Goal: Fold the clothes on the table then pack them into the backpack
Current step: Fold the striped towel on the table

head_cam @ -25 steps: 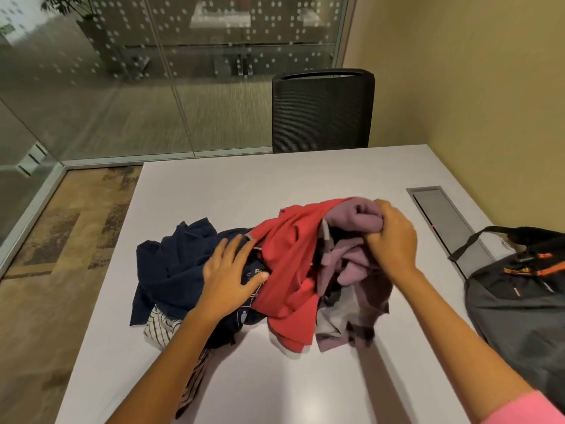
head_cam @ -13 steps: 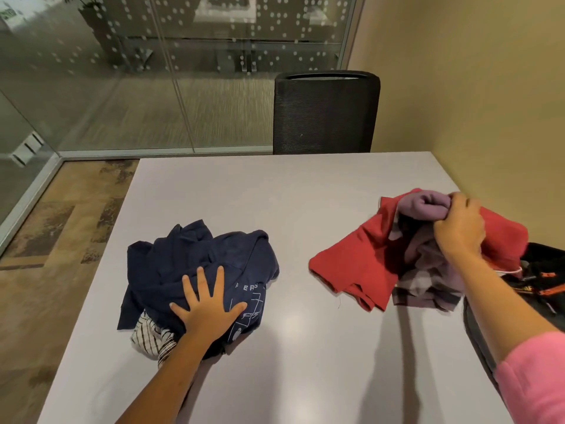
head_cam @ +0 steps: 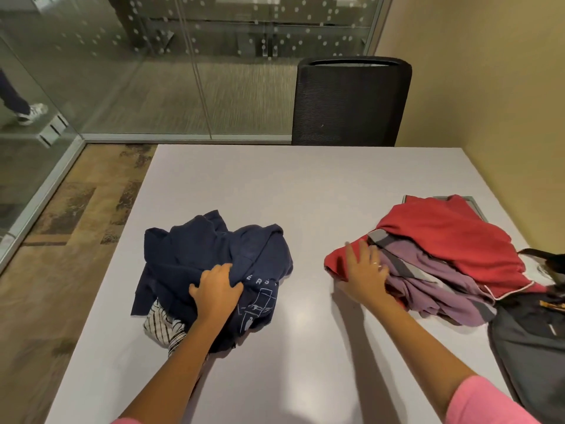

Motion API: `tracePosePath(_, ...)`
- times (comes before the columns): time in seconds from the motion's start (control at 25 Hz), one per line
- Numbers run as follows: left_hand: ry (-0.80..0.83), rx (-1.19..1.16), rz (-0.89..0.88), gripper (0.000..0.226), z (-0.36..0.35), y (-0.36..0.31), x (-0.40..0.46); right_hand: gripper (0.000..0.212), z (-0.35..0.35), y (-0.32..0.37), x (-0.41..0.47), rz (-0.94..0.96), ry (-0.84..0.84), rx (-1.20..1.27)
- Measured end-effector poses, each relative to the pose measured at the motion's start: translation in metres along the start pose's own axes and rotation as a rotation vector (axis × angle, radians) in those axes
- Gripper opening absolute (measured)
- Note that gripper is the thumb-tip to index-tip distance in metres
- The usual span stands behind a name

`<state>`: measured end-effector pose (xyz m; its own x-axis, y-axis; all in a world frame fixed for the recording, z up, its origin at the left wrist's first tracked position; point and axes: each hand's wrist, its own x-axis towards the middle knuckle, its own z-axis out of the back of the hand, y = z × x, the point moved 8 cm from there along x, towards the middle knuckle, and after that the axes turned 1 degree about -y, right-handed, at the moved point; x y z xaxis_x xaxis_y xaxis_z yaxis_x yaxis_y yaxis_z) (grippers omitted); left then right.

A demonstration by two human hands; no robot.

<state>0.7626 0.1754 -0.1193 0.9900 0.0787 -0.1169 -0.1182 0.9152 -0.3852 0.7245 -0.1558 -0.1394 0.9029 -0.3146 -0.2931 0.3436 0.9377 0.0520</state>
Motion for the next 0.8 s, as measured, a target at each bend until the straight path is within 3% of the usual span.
tracePosePath(0.16,-0.133,-0.332,-0.163,0.007,0.048,-0.06,0.003,0.133,-0.001,0.11,-0.031,0.405,0.207,0.44)
tracePosePath(0.28,-0.033,-0.662,-0.211,0.011,0.08,-0.111,0.006,0.14,0.039,0.148,-0.039,0.506,0.001,0.895)
tracePosePath(0.4,0.112,-1.029,-0.164,0.021,0.096,-0.123,0.014,0.11,0.086,0.139,-0.034,0.48,-0.173,1.147)
tracePosePath(0.48,0.178,-1.187,-0.16,0.022,0.096,-0.119,0.019,0.068,0.109,0.133,-0.034,0.471,-0.31,1.129)
tracePosePath(0.56,0.256,-1.299,-0.184,0.034,0.091,-0.122,0.023,0.048,0.124,0.128,-0.034,0.428,-0.415,1.127)
tracePosePath(0.64,0.278,-1.268,-0.198,0.055,0.082,-0.12,0.027,0.045,0.134,0.116,-0.029,0.329,-0.482,1.18)
tracePosePath(0.8,-0.042,-0.633,-0.184,0.06,0.052,-0.062,0.018,0.043,0.174,0.068,-0.011,0.154,-0.683,1.24)
